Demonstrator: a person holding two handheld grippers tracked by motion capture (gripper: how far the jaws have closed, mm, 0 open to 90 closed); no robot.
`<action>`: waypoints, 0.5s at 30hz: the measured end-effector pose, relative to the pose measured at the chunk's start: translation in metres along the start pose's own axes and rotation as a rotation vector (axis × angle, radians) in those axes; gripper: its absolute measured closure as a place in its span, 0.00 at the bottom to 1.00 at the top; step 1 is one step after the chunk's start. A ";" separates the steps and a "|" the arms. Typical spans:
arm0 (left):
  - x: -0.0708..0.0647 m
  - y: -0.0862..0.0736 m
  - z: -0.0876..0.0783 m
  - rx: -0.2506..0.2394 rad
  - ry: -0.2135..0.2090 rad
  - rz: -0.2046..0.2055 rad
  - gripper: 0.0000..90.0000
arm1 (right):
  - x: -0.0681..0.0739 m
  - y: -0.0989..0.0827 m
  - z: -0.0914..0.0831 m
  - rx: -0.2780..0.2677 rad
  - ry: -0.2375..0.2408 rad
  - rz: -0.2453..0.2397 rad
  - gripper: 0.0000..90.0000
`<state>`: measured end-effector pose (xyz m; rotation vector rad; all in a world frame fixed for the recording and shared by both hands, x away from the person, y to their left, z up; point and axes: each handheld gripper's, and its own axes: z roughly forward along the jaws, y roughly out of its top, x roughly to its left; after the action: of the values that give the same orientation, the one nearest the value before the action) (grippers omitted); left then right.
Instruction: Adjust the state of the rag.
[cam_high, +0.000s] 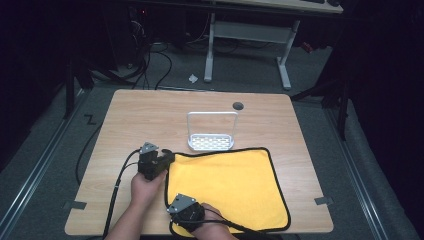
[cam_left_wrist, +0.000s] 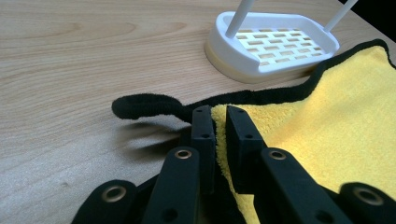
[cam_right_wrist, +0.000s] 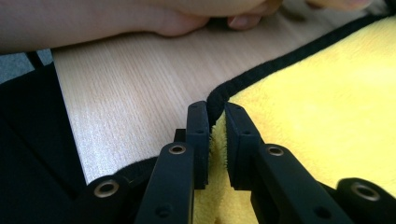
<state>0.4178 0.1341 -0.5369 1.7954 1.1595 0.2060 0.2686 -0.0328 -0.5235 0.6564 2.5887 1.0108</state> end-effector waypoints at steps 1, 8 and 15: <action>0.000 0.000 0.000 -0.001 -0.002 -0.005 0.92 | 0.000 0.001 -0.004 -0.018 -0.004 0.004 0.91; 0.000 0.002 -0.008 -0.084 -0.082 -0.083 0.93 | -0.005 0.009 -0.036 -0.135 -0.037 0.003 0.92; 0.001 0.005 -0.021 -0.162 -0.070 -0.128 0.93 | -0.002 0.023 -0.049 -0.214 -0.046 0.002 0.92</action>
<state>0.4091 0.1469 -0.5224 1.5694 1.1696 0.1565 0.2575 -0.0466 -0.4720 0.6197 2.3969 1.2363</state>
